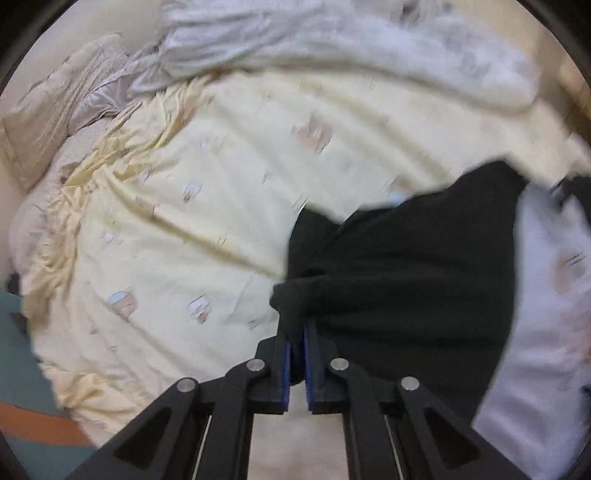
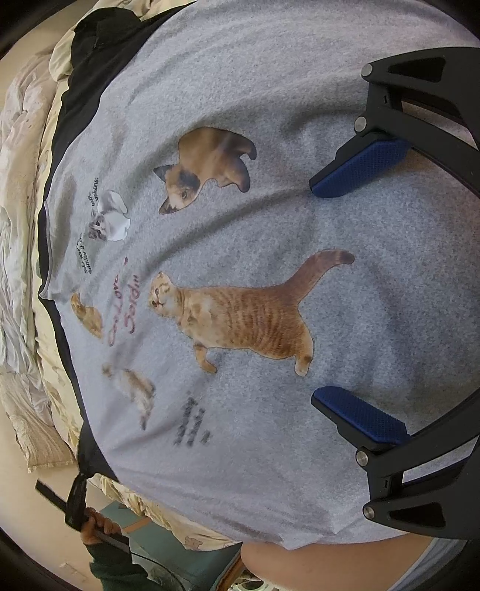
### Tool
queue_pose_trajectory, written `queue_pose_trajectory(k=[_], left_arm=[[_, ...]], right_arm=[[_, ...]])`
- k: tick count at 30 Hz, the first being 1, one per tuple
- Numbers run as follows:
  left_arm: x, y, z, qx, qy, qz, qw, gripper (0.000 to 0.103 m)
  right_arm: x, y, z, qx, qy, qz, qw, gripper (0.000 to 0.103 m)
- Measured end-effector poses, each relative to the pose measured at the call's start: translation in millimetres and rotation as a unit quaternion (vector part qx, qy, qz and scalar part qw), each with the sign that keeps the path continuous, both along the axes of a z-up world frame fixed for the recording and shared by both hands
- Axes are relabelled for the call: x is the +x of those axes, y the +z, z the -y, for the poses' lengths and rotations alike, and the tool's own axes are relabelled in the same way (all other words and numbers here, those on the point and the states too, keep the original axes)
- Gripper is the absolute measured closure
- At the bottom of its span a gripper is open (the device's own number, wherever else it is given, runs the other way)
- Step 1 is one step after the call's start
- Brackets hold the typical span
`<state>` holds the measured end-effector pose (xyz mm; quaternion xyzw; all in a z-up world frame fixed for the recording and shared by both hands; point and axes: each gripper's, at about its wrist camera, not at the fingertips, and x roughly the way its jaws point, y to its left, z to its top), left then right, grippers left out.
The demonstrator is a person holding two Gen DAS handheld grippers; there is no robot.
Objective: Fold clothes
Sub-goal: 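Lay the black sleeve flat on the sheet and open the left gripper, then press and smooth the black sleeve flat with the open left gripper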
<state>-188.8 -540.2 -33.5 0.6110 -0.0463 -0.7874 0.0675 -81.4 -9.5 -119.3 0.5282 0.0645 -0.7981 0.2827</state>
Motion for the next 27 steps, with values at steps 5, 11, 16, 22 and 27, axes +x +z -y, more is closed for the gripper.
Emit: queue_pose_trajectory(k=[5, 11, 16, 22, 27], left_arm=[[-0.1, -56.1, 7.6, -0.079, 0.061, 0.093, 0.9906, 0.067], [10.2, -29.3, 28.2, -0.14, 0.102, 0.049, 0.9837, 0.067], [-17.1, 1.0, 14.1, -0.056, 0.062, -0.057, 0.9948, 0.049], [-73.4, -40.1, -9.5, -0.067, 0.001, -0.043, 0.9968, 0.045], [-97.3, -59.9, -0.7, -0.04, 0.027, -0.045, 0.9978, 0.045]], right_arm=[[-0.5, -1.1, 1.0, 0.0, 0.001, 0.0, 1.0, 0.0], [-1.2, -0.4, -5.0, -0.002, 0.0, 0.0, 1.0, 0.0], [-1.0, -1.2, -5.4, -0.001, 0.001, -0.001, 1.0, 0.0], [-1.9, 2.6, 4.6, 0.004, 0.003, -0.006, 1.0, 0.0], [-3.7, 0.4, 8.4, 0.009, 0.004, -0.01, 1.0, 0.0]])
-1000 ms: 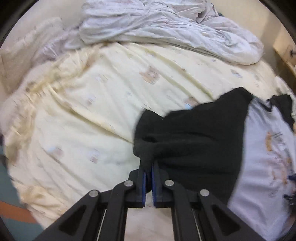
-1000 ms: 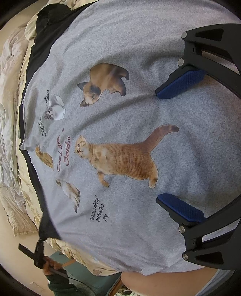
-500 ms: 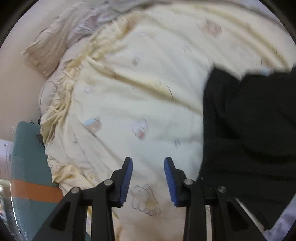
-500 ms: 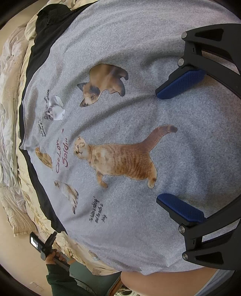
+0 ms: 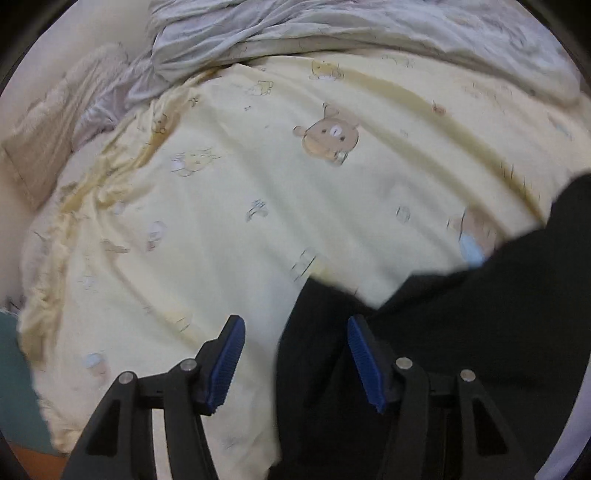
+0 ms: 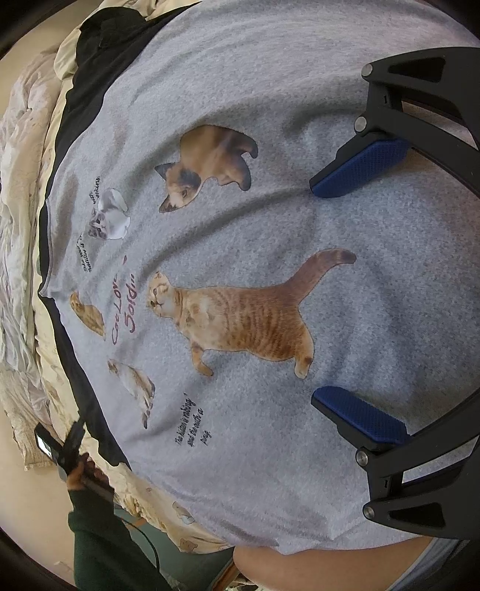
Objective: Fold clothes
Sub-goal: 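Press and smooth the black sleeve flat with the open left gripper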
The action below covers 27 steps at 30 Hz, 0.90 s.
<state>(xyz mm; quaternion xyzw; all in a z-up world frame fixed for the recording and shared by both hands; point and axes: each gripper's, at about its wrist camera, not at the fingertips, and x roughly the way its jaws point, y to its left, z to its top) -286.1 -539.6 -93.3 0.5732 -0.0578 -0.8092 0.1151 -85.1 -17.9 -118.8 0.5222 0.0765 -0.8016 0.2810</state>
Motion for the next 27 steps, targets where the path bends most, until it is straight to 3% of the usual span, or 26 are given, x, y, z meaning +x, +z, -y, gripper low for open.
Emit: queue_pose_trajectory(k=[1, 2, 4, 10, 15, 17, 22, 24, 27], left_arm=[[-2.0, -1.3, -0.5, -0.006, 0.0, 0.001, 1.0, 0.049], [-4.1, -2.5, -1.0, -0.011, 0.001, 0.002, 0.9999, 0.102], [-5.9, 1.0, -2.0, -0.014, -0.003, -0.009, 0.9999, 0.101], [2.8, 54.1, 15.4, -0.028, 0.01, -0.127, 0.9914, 0.101], [-8.4, 70.5, 30.7, -0.052, 0.036, -0.169, 0.9836, 0.101], [-18.1, 64.0, 22.9, -0.067, 0.034, -0.164, 0.9836, 0.101], [-44.6, 18.4, 10.4, -0.142, 0.066, -0.073, 0.985, 0.089], [-44.0, 4.9, 13.4, -0.171, 0.078, -0.038, 0.9814, 0.086], [-31.9, 7.1, 29.5, -0.186, 0.107, -0.019, 0.9766, 0.059]], right_arm=[[-0.2, -0.2, 0.6, 0.001, 0.001, -0.001, 1.0, 0.0], [-0.5, -0.6, 1.3, 0.002, 0.001, -0.002, 1.0, 0.0], [-1.1, -1.4, 2.8, 0.004, 0.003, -0.003, 1.0, 0.0], [-0.6, -2.6, 2.7, 0.002, 0.003, -0.005, 1.0, 0.0], [1.6, -2.7, 2.2, 0.003, 0.003, -0.008, 1.0, 0.0], [2.0, -3.1, 3.0, 0.004, 0.003, -0.009, 1.0, 0.0], [2.1, -3.7, 5.2, 0.007, 0.004, -0.011, 1.0, 0.0], [1.6, -3.5, 6.0, 0.008, 0.004, -0.011, 1.0, 0.0], [0.8, -3.3, 7.8, 0.009, 0.005, -0.01, 1.0, 0.0]])
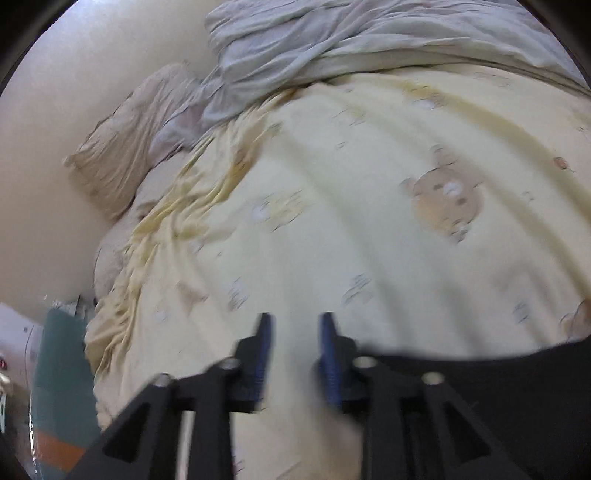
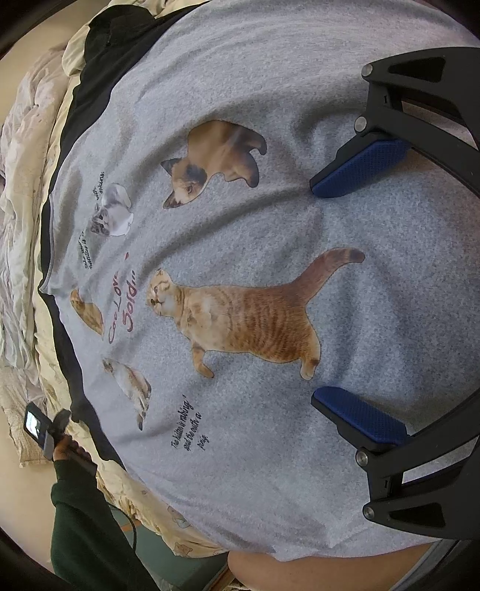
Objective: Fold clothes
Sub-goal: 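Press and smooth the black sleeve flat with the open left gripper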
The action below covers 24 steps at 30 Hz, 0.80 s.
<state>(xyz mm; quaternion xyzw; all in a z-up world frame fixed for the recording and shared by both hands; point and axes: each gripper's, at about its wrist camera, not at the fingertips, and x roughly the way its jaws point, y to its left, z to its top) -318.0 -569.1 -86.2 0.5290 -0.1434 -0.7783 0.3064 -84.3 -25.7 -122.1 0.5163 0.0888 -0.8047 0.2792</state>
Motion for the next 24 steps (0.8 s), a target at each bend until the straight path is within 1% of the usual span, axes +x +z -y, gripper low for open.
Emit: queue_pose_trajectory(k=[1, 2, 4, 5, 6, 8, 9, 10, 11, 14, 16, 17, 18, 19, 20, 22, 24], left_arm=[[7.5, 7.3, 8.8, 0.0, 0.015, -0.007, 0.9999, 0.053], [17.5, 17.5, 16.2, 0.013, 0.022, -0.023, 0.9994, 0.053], [42.3, 41.6, 25.2, 0.076, 0.011, -0.062, 0.9951, 0.052], [52.1, 47.3, 25.3, 0.116, -0.01, -0.064, 0.9911, 0.051], [61.9, 49.6, 22.6, 0.147, -0.036, -0.052, 0.9871, 0.051], [81.9, 48.5, 15.4, 0.183, -0.08, -0.017, 0.9797, 0.05], [91.8, 46.0, 13.7, 0.21, -0.093, 0.002, 0.9732, 0.05], [101.5, 39.3, 15.2, 0.248, -0.088, 0.023, 0.9646, 0.05], [109.4, 33.3, 15.2, 0.266, -0.081, 0.038, 0.9598, 0.05], [128.4, 16.0, 11.1, 0.284, -0.077, 0.071, 0.9531, 0.05], [135.3, 4.2, 11.6, 0.295, -0.058, 0.084, 0.95, 0.05], [138.7, -0.4, 11.3, 0.302, -0.05, 0.088, 0.9481, 0.052], [141.5, -1.7, 9.3, 0.309, -0.047, 0.085, 0.9459, 0.061], [143.6, -1.2, 5.2, 0.312, -0.055, 0.082, 0.945, 0.087], [145.3, 0.5, 0.6, 0.305, -0.064, 0.08, 0.9468, 0.092], [148.8, 6.6, -4.8, 0.291, -0.071, 0.073, 0.9514, 0.097], [152.1, 16.8, -2.3, 0.29, -0.069, 0.061, 0.9526, 0.098]], right_arm=[[-0.6, 0.0, 1.1, 0.0, 0.0, 0.001, 1.0, 0.0], [-1.2, 0.0, 2.2, 0.001, 0.0, 0.001, 1.0, 0.0], [-2.4, 0.0, 4.1, 0.001, 0.0, 0.002, 1.0, 0.0], [-3.1, -0.1, 4.3, 0.001, 0.0, 0.002, 1.0, 0.0], [-3.0, 0.0, 3.6, 0.001, 0.0, 0.002, 1.0, 0.0], [-0.4, 0.8, -3.3, 0.0, 0.0, 0.002, 1.0, 0.0], [-0.3, 1.0, -3.2, 0.0, 0.0, 0.003, 1.0, 0.0], [-0.2, 1.1, -3.1, 0.001, -0.001, 0.003, 1.0, 0.0], [-0.2, 1.0, -2.9, 0.001, -0.001, 0.003, 1.0, 0.0], [0.0, 0.7, -1.2, 0.003, -0.002, 0.002, 1.0, 0.0], [-0.3, 0.5, -0.8, 0.003, -0.001, 0.002, 1.0, 0.0], [-0.3, 0.6, -0.8, 0.003, -0.001, 0.001, 1.0, 0.0], [0.1, 0.9, -0.2, 0.003, -0.001, 0.001, 1.0, 0.0], [-0.3, 0.9, 0.4, 0.004, -0.001, 0.001, 1.0, 0.0], [-0.6, 0.9, 1.0, 0.005, -0.001, 0.0, 1.0, 0.0], [-0.7, 0.5, 1.6, 0.006, -0.001, 0.0, 1.0, 0.0], [-0.5, -0.1, 1.8, 0.006, -0.001, -0.001, 1.0, 0.0]])
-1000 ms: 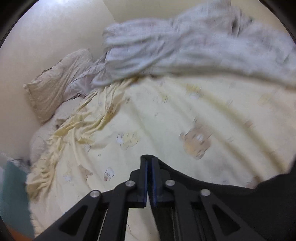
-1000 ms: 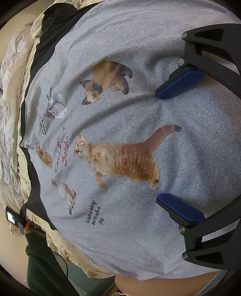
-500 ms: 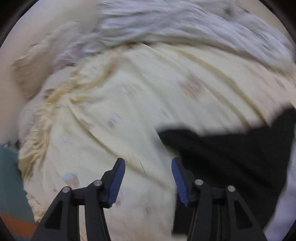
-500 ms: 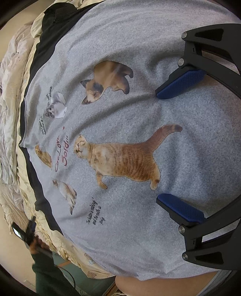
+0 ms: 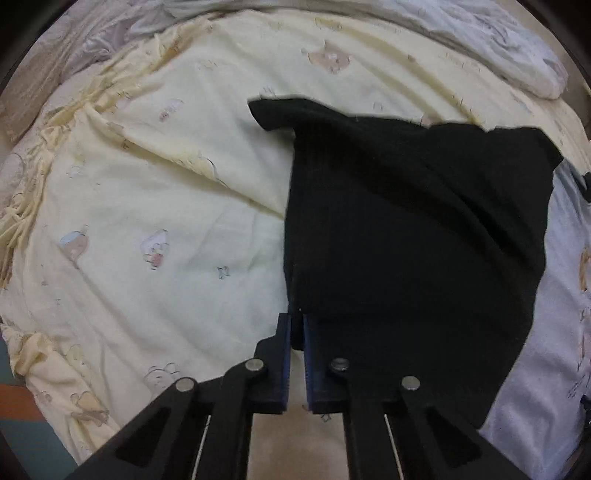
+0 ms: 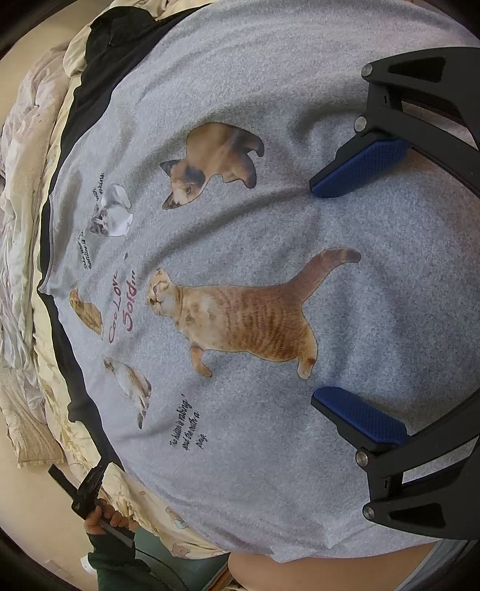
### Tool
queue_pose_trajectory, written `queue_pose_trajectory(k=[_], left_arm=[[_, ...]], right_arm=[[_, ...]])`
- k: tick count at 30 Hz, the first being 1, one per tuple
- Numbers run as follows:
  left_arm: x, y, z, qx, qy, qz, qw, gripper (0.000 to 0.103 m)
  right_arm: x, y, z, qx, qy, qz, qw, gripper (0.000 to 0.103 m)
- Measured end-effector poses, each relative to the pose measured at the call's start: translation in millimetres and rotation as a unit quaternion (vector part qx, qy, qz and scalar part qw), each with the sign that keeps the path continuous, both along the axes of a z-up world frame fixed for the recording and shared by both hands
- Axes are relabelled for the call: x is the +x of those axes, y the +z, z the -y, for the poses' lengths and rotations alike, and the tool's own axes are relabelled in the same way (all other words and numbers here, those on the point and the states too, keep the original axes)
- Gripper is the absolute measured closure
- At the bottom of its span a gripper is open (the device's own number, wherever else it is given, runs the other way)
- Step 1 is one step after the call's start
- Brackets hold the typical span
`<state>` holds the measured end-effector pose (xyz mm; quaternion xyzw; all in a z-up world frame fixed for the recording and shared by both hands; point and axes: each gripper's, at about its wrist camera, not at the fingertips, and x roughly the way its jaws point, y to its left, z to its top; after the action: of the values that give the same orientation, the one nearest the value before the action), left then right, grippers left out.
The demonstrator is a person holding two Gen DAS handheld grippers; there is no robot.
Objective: Fold clothes
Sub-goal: 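Press and smooth the black sleeve flat with the open left gripper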
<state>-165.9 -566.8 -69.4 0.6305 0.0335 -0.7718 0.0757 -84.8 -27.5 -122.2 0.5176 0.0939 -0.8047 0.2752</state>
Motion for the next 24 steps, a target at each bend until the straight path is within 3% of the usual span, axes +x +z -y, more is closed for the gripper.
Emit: queue_pose_trajectory(k=[4, 5, 8, 10, 12, 15, 17, 19, 24], left_arm=[[10.4, 14.8, 24.0, -0.011, 0.042, 0.011, 0.999, 0.098], [13.4, 14.2, 30.2, -0.021, 0.053, 0.022, 0.9981, 0.103], [25.5, 7.0, 61.9, -0.072, 0.128, 0.053, 0.9877, 0.103], [33.8, 5.7, 78.0, -0.082, 0.162, 0.053, 0.982, 0.103], [31.9, 9.0, 70.7, -0.08, 0.143, 0.038, 0.9858, 0.103], [17.2, 25.0, 42.5, -0.03, 0.093, -0.026, 0.9948, 0.1], [1.5, 33.8, 12.5, 0.004, 0.046, -0.075, 0.9961, 0.075], [-15.9, 33.8, -19.0, 0.036, -0.011, -0.108, 0.9934, 0.072], [-68.4, -12.0, -76.5, 0.036, -0.083, -0.086, 0.9921, 0.072]], right_arm=[[0.6, -1.2, 0.5, 0.001, 0.001, -0.001, 1.0, 0.0], [0.7, -1.5, 0.6, 0.001, 0.001, -0.001, 1.0, 0.0], [0.8, -2.2, 0.8, 0.002, 0.001, -0.001, 1.0, 0.0], [0.1, -2.8, 1.6, 0.002, 0.002, -0.001, 1.0, 0.0], [-0.7, -3.5, 1.9, 0.001, 0.002, 0.0, 1.0, 0.0], [-2.4, -4.6, 2.5, 0.003, 0.003, -0.001, 1.0, 0.0], [-2.6, -5.3, 2.9, 0.004, 0.003, -0.002, 1.0, 0.0], [0.0, -4.7, 2.4, 0.003, 0.003, -0.003, 1.0, 0.0], [2.1, -5.5, 0.9, 0.005, 0.004, -0.003, 1.0, 0.0]])
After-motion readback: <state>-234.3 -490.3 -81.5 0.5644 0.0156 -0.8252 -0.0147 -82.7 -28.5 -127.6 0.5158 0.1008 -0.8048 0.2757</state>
